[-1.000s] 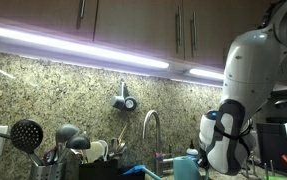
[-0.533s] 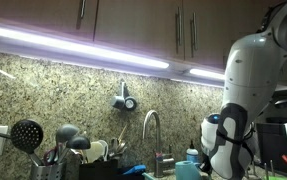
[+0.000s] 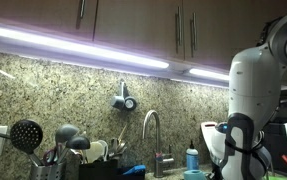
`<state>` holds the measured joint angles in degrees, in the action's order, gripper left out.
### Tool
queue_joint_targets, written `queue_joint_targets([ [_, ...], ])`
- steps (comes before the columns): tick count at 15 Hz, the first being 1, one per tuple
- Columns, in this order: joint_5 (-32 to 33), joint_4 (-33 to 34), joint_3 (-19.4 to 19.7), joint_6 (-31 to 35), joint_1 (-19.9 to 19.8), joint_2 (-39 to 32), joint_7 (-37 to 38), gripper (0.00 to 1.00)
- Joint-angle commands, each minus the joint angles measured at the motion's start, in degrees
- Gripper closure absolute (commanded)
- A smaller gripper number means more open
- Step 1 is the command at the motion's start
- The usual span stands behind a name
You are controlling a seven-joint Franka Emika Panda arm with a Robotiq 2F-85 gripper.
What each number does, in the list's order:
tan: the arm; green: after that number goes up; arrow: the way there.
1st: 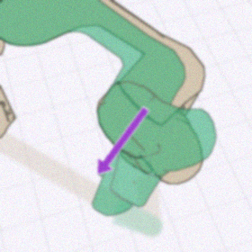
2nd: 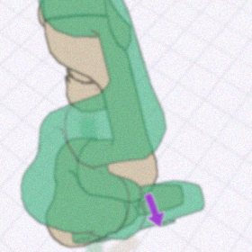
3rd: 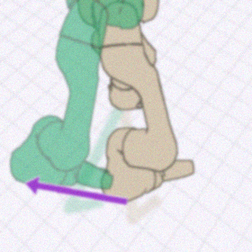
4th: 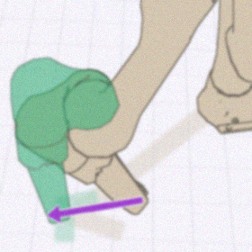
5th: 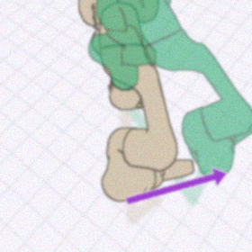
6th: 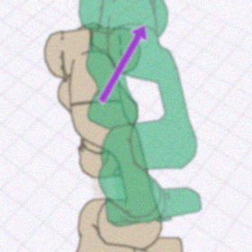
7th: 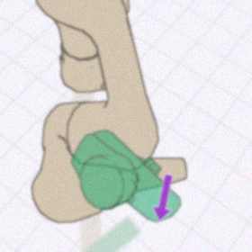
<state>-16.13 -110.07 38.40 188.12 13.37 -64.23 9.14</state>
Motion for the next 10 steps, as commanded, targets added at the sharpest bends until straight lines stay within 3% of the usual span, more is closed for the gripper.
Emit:
queue_joint_targets([
  [1,1.6,1.4,-2.7,1.8,-4.0,-0.3,-0.5,0.98],
  [2,1.9,1.9,-3.5,1.9,-5.0,-0.3,-0.7,0.98],
  [3,0.9,0.6,-2.3,0.3,-2.9,-0.5,0.1,0.93],
  [10,1.2,1.7,-3.3,0.5,-4.3,-0.9,0.0,0.93],
])
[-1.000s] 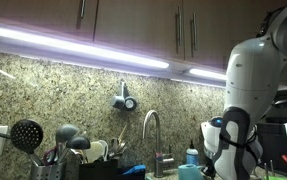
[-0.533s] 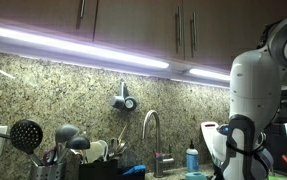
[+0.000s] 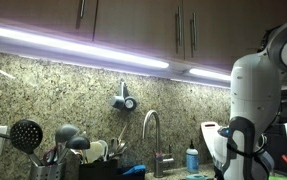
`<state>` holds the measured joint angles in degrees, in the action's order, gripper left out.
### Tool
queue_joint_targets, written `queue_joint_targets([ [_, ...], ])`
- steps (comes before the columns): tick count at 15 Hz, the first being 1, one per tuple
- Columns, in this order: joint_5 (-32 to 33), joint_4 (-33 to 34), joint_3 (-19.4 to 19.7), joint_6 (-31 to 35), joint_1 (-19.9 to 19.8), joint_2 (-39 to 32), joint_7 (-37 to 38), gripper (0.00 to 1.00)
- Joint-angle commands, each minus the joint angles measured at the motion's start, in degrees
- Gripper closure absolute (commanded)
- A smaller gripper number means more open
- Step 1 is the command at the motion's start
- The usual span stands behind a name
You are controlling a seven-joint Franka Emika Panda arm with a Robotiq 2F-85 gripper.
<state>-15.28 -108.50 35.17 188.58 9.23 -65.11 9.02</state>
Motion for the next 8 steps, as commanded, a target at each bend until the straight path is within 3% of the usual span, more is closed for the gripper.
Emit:
queue_joint_targets([
  [1,0.3,0.1,-0.1,0.0,-0.2,0.0,0.1,0.98],
  [8,2.3,-0.4,-2.4,0.5,0.1,0.2,-1.7,0.98],
])
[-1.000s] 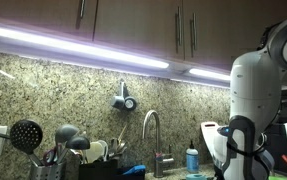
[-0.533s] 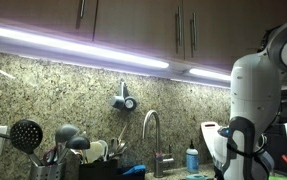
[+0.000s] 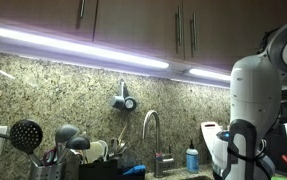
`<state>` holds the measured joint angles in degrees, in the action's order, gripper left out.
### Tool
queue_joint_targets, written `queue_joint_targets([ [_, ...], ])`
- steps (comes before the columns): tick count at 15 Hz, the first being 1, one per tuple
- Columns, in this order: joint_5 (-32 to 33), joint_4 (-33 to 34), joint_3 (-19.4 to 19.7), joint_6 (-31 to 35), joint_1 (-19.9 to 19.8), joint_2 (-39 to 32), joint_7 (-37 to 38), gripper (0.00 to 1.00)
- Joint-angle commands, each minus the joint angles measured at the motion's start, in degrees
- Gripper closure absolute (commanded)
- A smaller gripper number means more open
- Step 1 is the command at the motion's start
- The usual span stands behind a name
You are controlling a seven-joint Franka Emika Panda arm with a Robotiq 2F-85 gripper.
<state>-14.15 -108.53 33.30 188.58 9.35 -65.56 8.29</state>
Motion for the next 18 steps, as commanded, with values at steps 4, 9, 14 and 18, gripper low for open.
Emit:
queue_joint_targets([
  [4,1.5,0.3,-1.0,1.1,-0.6,0.5,-1.1,0.98],
  [9,2.1,1.5,-2.8,5.7,-2.9,-0.3,-2.3,0.98],
  [14,2.5,5.6,-6.3,13.3,-7.2,-2.8,-5.7,0.98],
  [18,1.6,13.6,-5.9,9.9,-8.0,-5.6,-7.0,0.98],
])
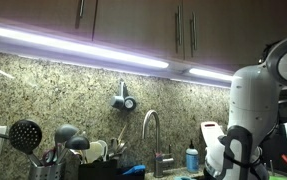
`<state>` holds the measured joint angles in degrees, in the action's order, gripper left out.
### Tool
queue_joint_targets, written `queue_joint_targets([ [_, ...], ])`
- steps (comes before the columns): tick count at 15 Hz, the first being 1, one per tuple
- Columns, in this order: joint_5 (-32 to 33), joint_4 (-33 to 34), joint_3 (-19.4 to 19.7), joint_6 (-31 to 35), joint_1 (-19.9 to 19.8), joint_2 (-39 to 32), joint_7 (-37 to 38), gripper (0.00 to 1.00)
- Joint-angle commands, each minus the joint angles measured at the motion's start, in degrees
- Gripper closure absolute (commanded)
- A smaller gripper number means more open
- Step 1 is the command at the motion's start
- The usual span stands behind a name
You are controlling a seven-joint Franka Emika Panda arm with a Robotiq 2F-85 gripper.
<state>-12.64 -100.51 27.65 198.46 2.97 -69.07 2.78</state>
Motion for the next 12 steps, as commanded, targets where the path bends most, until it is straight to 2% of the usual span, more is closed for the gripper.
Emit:
queue_joint_targets([
  [1,0.3,6.6,-0.7,-0.1,-2.3,-2.3,-1.7,0.98],
  [2,0.5,6.4,-0.8,-0.2,-2.4,-2.3,-2.0,0.98],
  [3,-0.5,7.1,-0.1,-0.3,-1.9,-3.2,-1.7,0.68],
  [4,-0.1,7.0,-0.5,-0.3,-2.3,-3.1,-2.1,0.67],
  [9,0.1,7.0,-0.7,-0.3,-3.2,-3.3,-2.2,0.29],
  [12,-1.3,4.4,1.1,-0.3,-1.5,-3.0,-2.1,0.08],
])
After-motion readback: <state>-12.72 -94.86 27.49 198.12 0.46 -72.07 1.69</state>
